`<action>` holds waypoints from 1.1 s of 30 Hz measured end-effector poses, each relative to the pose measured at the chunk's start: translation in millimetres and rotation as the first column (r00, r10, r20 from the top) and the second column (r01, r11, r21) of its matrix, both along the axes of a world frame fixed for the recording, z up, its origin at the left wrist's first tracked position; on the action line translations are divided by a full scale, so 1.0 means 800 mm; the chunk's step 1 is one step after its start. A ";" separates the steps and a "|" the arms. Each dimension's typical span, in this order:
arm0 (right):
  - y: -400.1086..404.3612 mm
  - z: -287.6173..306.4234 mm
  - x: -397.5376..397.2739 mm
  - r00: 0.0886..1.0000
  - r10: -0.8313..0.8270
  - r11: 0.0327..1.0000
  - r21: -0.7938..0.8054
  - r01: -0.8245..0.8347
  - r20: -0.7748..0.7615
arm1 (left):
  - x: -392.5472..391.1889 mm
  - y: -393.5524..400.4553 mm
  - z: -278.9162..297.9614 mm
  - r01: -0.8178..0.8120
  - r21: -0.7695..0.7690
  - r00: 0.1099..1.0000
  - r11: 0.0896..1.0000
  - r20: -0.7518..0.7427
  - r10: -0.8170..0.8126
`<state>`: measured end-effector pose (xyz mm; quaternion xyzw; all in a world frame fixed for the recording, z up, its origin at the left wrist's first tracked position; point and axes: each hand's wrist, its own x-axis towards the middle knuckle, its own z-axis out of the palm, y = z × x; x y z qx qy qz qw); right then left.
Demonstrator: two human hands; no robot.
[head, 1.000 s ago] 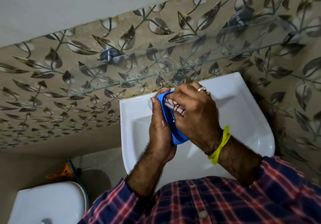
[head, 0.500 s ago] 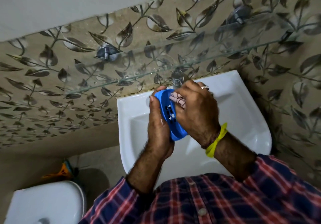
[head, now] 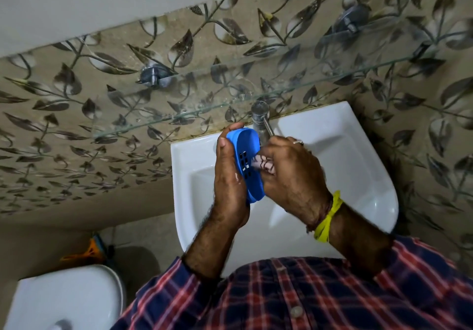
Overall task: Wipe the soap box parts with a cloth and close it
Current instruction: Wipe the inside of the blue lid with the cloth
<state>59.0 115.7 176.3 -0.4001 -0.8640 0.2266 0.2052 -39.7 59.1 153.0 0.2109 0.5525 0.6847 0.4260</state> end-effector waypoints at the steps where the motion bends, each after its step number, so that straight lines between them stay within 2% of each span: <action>1: 0.002 0.001 -0.003 0.999 -0.026 1.000 0.003 0.026 -0.028 | 0.001 0.001 0.001 0.002 -0.003 1.000 1.000 -0.010 -0.002; 3: 0.005 0.005 -0.008 0.997 -0.052 0.997 0.048 0.054 -0.056 | 0.000 0.002 0.001 0.017 -0.006 1.000 1.000 -0.009 -0.017; 8: -0.005 0.001 -0.002 0.997 0.024 0.998 0.049 -0.028 0.074 | -0.004 0.006 0.003 -0.027 -0.018 1.000 0.999 0.005 0.027; 12: 0.001 0.004 -0.009 0.999 -0.031 0.996 0.078 0.031 -0.012 | -0.007 0.009 0.006 -0.039 -0.010 0.999 0.999 0.007 0.039; 16: -0.004 -0.006 -0.003 0.994 0.065 0.997 -0.046 -0.061 0.085 | -0.015 0.013 0.006 -0.015 0.016 1.000 1.000 -0.020 0.015; 19: -0.005 -0.007 0.000 1.000 0.026 0.998 -0.053 -0.025 0.009 | -0.017 0.013 0.003 0.002 0.035 1.000 0.999 -0.005 -0.002; 21: -0.005 -0.006 -0.001 1.000 0.004 0.999 -0.041 -0.003 0.019 | -0.018 0.012 0.000 -0.003 0.050 1.000 0.999 0.027 0.002; 25: -0.005 -0.001 0.003 0.996 0.007 0.963 -0.270 0.018 0.088 | -0.020 0.012 -0.006 0.014 0.070 0.999 0.997 0.043 -0.017; 28: -0.005 0.002 0.000 0.996 0.069 0.926 -0.375 -0.044 0.054 | -0.018 0.013 -0.008 0.015 0.075 0.999 0.997 0.049 -0.019; 30: -0.008 0.002 0.000 0.998 0.051 0.944 -0.329 -0.034 0.041 | -0.019 0.017 -0.005 -0.009 0.084 0.998 0.996 0.057 0.004; 33: -0.009 0.005 0.002 0.993 0.034 0.983 -0.185 -0.014 0.109 | -0.019 0.021 0.000 -0.024 0.067 0.999 0.997 0.048 0.020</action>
